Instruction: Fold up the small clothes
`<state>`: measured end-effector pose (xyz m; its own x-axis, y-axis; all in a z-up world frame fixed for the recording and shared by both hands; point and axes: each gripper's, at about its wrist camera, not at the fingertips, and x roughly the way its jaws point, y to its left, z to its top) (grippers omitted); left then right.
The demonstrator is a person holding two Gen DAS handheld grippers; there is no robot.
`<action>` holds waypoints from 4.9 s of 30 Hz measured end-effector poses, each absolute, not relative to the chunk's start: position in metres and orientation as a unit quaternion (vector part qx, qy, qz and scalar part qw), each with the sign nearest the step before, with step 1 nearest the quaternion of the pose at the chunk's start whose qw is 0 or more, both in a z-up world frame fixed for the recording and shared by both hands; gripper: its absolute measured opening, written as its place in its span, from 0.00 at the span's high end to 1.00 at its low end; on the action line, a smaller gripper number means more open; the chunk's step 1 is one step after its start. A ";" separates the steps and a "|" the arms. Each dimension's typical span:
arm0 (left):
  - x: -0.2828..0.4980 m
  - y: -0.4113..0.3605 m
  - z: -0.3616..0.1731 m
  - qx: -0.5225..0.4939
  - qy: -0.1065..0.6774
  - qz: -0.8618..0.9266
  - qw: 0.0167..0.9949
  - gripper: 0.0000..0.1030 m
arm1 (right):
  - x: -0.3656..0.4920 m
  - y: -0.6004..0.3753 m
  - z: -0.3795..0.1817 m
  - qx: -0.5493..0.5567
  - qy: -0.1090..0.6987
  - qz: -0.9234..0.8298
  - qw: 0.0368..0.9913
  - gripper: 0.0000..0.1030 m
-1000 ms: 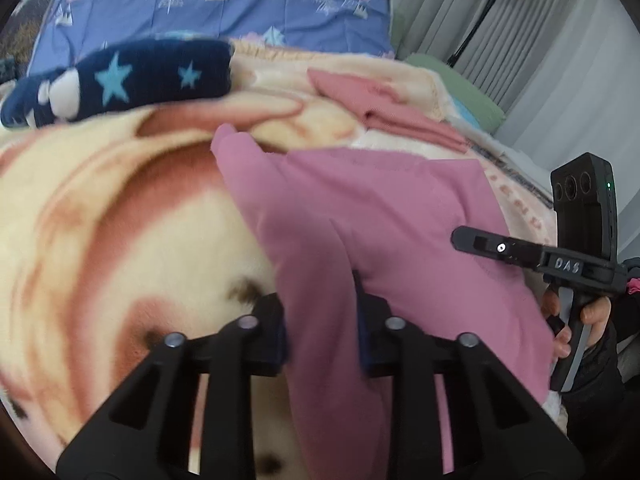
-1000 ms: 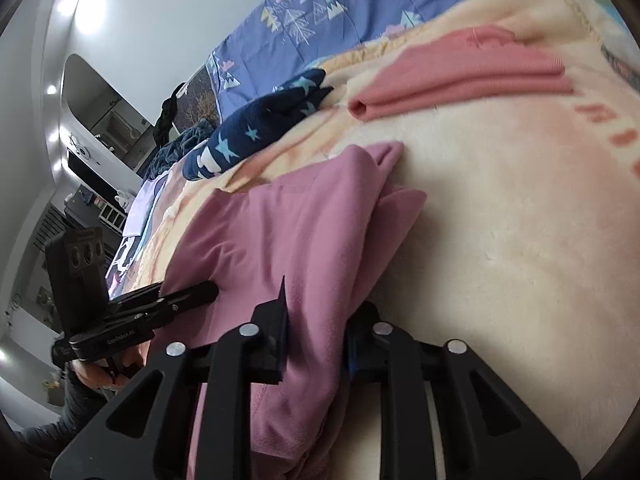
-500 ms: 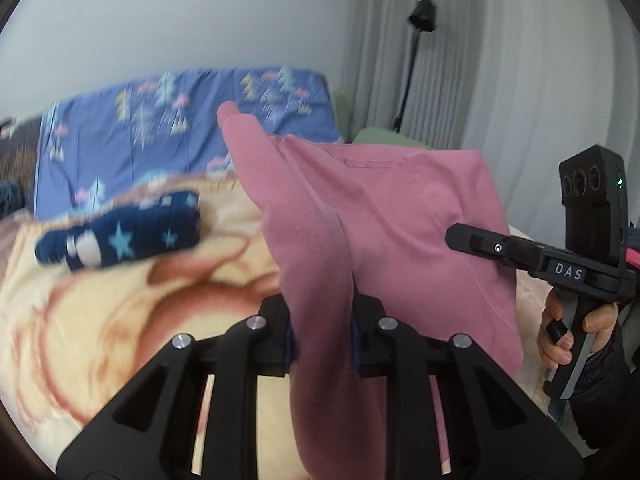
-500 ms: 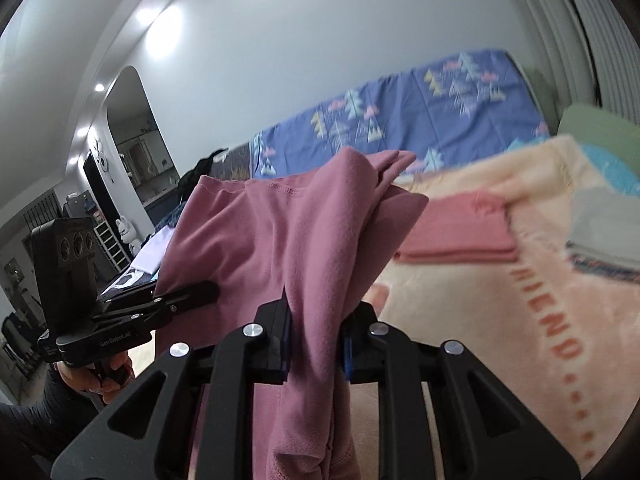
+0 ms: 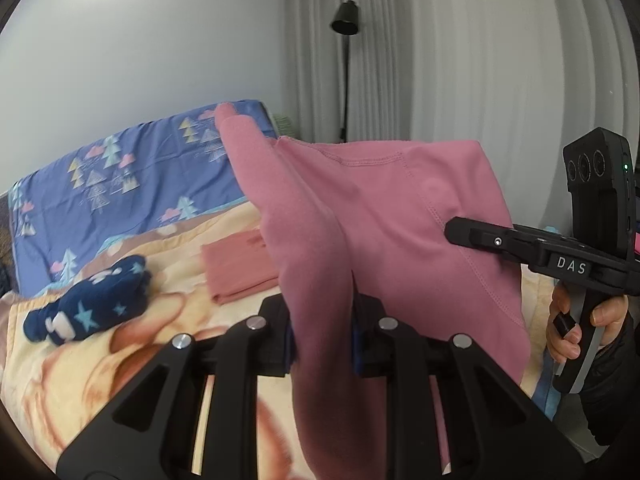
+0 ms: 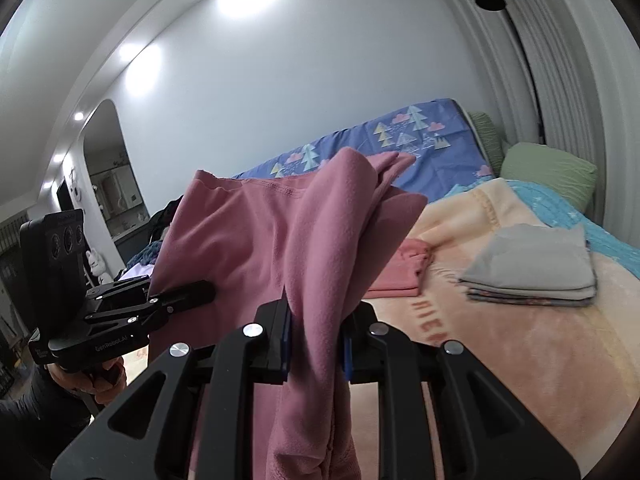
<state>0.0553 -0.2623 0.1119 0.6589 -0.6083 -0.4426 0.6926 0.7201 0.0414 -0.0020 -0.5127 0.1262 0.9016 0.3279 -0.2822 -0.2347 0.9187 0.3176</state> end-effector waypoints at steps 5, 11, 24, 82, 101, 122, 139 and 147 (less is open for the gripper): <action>0.050 -0.301 0.114 0.121 0.199 -0.377 0.897 0.80 | -0.016 -0.549 0.125 0.152 0.160 0.121 0.968 0.82; 0.049 -0.342 0.114 0.136 0.200 -0.392 0.887 0.80 | -0.024 -0.582 0.121 0.159 0.153 0.097 0.971 0.82; 0.087 -0.442 0.141 0.197 0.144 -0.397 0.885 0.79 | 0.010 -0.656 0.148 0.154 0.130 0.027 0.979 0.82; 0.287 -0.576 -0.026 0.264 0.274 -0.287 0.879 0.21 | 0.207 -0.792 -0.041 0.146 0.331 -0.301 0.882 0.16; 0.181 -0.466 0.040 0.115 0.263 -0.353 0.890 0.03 | 0.043 -0.676 0.055 0.144 0.233 -0.245 0.930 0.15; 0.045 -0.356 0.106 0.087 0.151 -0.318 0.932 0.02 | -0.065 -0.567 0.082 0.098 0.192 -0.271 0.938 0.01; 0.009 -0.302 0.104 0.078 0.163 -0.298 0.937 0.02 | -0.081 -0.529 0.078 0.061 0.199 -0.296 0.932 0.01; 0.003 -0.301 0.099 0.090 0.169 -0.300 0.935 0.02 | -0.081 -0.523 0.075 0.062 0.209 -0.287 0.933 0.01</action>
<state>0.0034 -0.3006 0.0990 0.7631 -0.5300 -0.3699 0.5910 0.8038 0.0675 -0.0811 -0.5232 0.0750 0.7478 -0.5097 -0.4255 0.5618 0.8272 -0.0036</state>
